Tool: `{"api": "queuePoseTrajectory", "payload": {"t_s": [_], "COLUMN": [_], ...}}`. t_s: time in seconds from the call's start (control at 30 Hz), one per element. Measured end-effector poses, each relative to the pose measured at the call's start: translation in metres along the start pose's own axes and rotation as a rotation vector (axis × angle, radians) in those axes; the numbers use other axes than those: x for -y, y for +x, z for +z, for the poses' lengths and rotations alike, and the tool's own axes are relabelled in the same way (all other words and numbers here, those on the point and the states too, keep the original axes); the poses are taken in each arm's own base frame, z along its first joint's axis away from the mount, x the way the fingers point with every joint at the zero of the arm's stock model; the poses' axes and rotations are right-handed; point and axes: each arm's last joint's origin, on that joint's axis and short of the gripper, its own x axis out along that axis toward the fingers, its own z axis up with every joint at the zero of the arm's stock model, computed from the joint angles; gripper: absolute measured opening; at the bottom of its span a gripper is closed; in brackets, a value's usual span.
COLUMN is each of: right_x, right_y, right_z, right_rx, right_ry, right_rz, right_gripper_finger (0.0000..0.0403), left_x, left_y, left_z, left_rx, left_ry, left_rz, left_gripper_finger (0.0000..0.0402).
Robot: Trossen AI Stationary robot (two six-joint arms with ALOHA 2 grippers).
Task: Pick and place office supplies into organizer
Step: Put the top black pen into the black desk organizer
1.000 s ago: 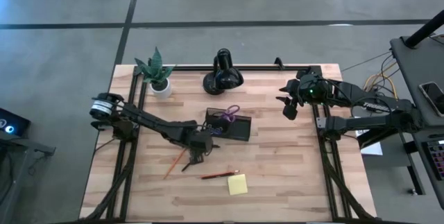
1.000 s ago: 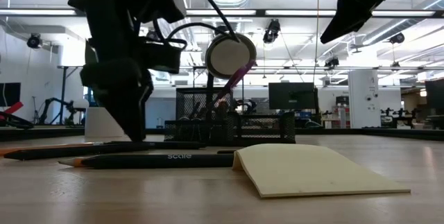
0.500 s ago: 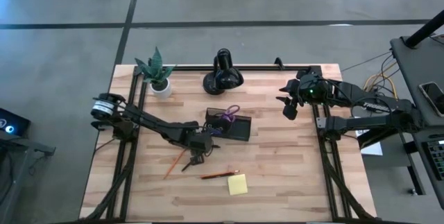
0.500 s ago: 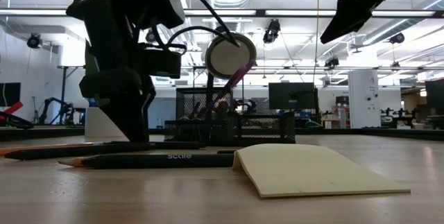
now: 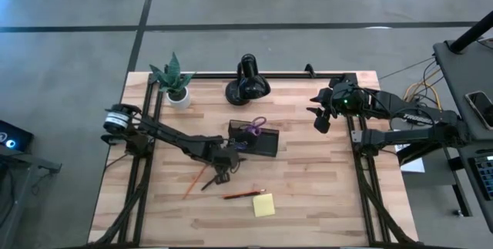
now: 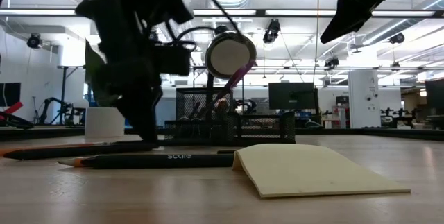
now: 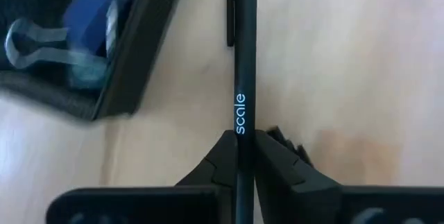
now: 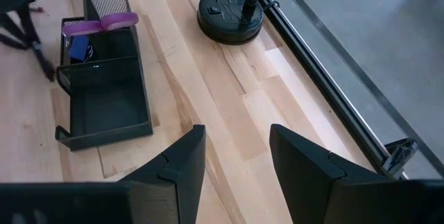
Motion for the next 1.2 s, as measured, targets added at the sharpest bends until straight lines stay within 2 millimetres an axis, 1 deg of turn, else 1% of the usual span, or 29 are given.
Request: {"api": "queuePoseTrajectory", "payload": {"t_s": [0.2,0.33,0.5,0.57,0.63,0.73,0.87,0.93,1.07,1.2], "right_x": [0.000,0.000,0.000,0.000,0.000,0.000,0.000,0.000,0.000,-0.001], "right_y": [0.000,0.000,0.000,0.000,0.000,0.000,0.001,0.001,0.002,0.003], "right_z": [0.000,0.000,0.000,0.000,0.000,0.002,0.003,0.003,0.002,0.001], "right_rx": [0.000,0.000,0.000,0.001,0.004,0.015,0.030,0.022,0.007,0.000], "right_ry": [0.000,0.000,0.000,0.004,0.017,0.026,0.029,0.028,0.028,0.026], "right_rz": [0.000,0.000,0.000,-0.001,0.000,0.001,0.001,0.001,0.001,0.001], "right_gripper_finger": [0.0155,0.0155,0.0155,0.0155,0.0155,0.0155,0.0155,0.0155,0.0155,0.0155], "left_x": [0.007,0.009,0.007,0.001,-0.009,-0.025,-0.044,-0.051,-0.057,-0.054], "left_y": [-0.016,-0.032,-0.066,-0.077,-0.082,-0.078,-0.062,-0.055,-0.041,-0.038], "left_z": [0.021,0.037,0.056,0.062,0.065,0.069,0.073,0.072,0.061,0.057], "left_rx": [0.076,0.166,0.362,0.451,0.542,0.610,0.626,0.615,0.566,0.561], "left_ry": [-0.011,-0.025,-0.083,-0.145,-0.230,-0.306,-0.294,-0.289,-0.277,-0.268], "left_rz": [-0.023,0.010,0.155,0.258,0.356,0.447,0.483,0.481,0.485,0.458], "left_gripper_finger": [0.0008,0.0008,0.0008,0.0008,0.0008,0.0008,0.0008,0.0008,0.0008,0.0008]}}
